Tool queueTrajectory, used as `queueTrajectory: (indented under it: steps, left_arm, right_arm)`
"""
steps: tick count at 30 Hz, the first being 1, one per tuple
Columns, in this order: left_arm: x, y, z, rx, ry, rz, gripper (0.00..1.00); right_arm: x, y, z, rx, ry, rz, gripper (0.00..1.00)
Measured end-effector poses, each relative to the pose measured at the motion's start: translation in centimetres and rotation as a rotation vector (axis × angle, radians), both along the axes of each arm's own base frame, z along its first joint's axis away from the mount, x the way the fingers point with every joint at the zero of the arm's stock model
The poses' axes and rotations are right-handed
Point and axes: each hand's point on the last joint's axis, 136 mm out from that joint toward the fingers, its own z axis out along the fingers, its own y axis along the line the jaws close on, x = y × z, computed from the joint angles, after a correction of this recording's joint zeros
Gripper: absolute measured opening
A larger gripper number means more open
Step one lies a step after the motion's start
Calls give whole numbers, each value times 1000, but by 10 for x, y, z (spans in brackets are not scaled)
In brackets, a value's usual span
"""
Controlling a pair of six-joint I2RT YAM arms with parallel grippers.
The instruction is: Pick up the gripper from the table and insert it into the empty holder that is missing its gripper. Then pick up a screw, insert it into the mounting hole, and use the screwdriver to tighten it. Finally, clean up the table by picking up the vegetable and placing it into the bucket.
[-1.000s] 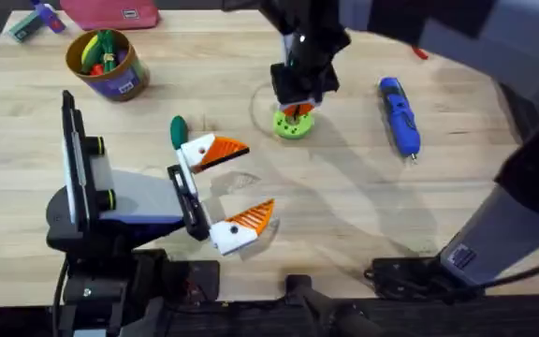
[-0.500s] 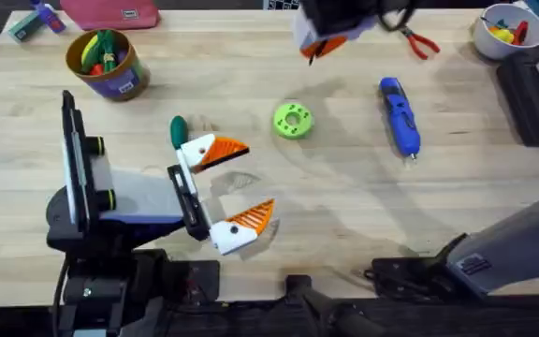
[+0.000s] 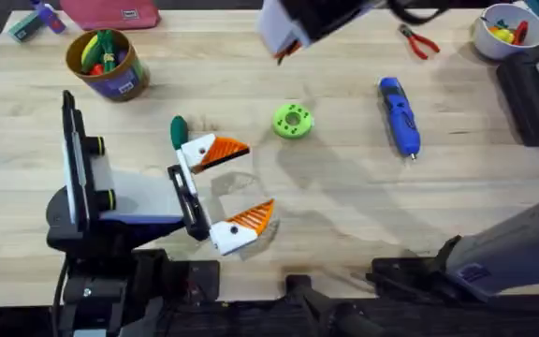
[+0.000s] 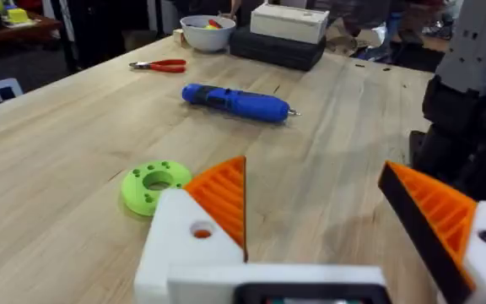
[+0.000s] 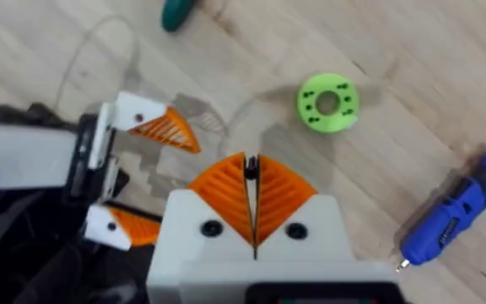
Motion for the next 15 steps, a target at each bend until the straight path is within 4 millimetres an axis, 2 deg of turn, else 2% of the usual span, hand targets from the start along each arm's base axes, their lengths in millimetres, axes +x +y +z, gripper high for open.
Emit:
queueTrajectory:
  steps: [6, 15]
  left_arm:
    - [0, 0, 0, 0, 0, 0, 985]
    - [0, 0, 0, 0, 0, 0, 985]
  right_arm:
    - [-24, 28, -7, 0, 25, 143, 6]
    - [-38, 65, -39, -32, 99, 286, 6]
